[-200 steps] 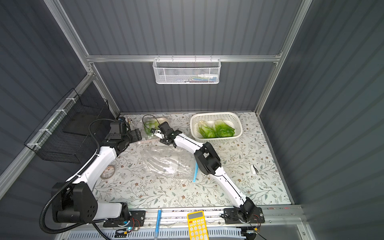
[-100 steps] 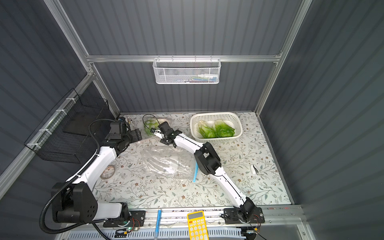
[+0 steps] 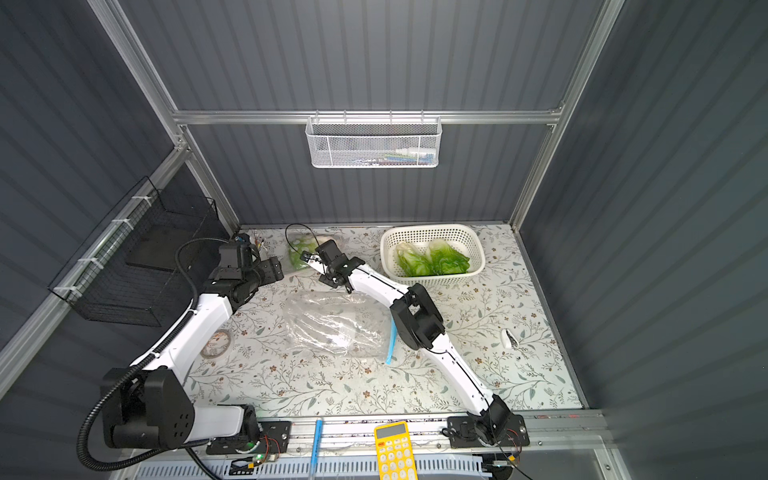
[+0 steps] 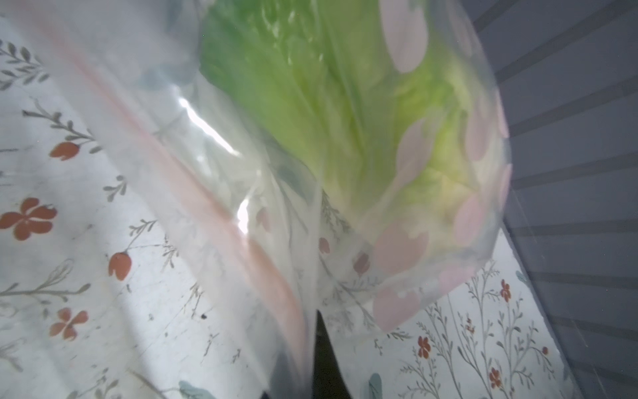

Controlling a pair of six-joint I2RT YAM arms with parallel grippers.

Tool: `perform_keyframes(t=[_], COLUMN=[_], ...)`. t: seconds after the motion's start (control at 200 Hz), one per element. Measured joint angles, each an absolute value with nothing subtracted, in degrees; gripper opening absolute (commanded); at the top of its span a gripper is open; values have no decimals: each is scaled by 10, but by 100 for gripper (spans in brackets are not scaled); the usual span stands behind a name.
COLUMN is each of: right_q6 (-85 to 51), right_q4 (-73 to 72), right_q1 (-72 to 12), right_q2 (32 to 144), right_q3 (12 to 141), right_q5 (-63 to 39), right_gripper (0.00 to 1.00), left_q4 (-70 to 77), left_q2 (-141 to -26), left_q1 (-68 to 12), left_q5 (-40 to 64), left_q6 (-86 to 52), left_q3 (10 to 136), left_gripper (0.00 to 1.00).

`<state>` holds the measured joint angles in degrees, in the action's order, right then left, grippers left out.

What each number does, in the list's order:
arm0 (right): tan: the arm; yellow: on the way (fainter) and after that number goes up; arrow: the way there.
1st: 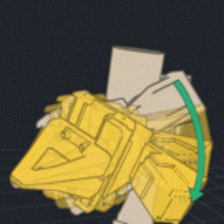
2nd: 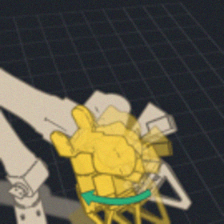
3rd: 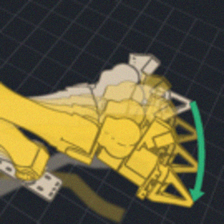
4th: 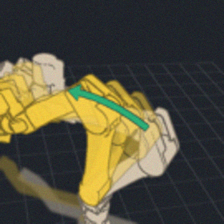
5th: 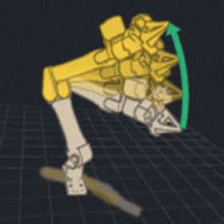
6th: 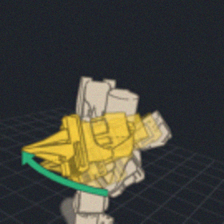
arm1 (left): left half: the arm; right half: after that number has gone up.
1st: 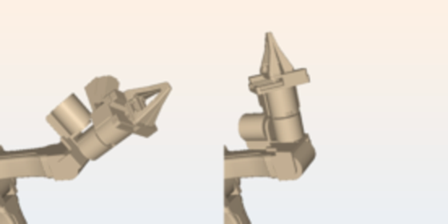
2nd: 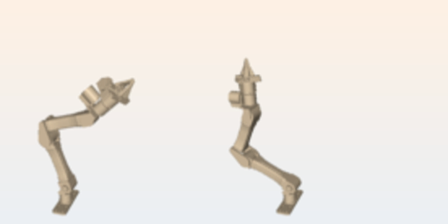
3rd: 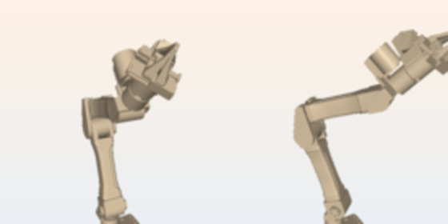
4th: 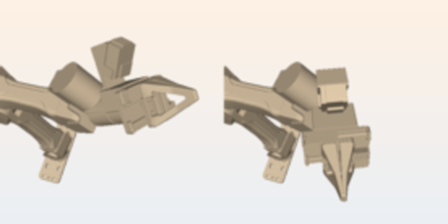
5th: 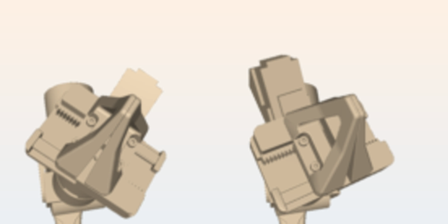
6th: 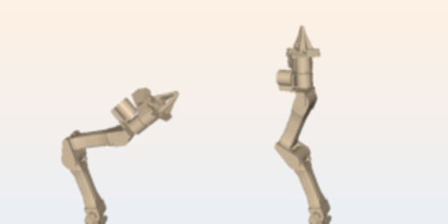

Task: Open the zip-top bag and take out the chinese cabbages
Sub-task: Pick up the zipper food storage bag at the center of the board.

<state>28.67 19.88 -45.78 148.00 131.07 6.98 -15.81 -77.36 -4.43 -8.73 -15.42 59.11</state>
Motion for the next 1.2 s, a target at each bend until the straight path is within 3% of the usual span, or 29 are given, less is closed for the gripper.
perform_keyframes(t=[1.201], right_q6=[196], right_q4=[277], right_q1=[-457], right_q2=[1338], right_q3=[1284], right_q5=[63], right_gripper=[0], left_q4=[-159], left_q2=[-734], left_q1=[-44], left_q5=[-104], left_q6=[-163], left_q3=[591], left_gripper=[85])
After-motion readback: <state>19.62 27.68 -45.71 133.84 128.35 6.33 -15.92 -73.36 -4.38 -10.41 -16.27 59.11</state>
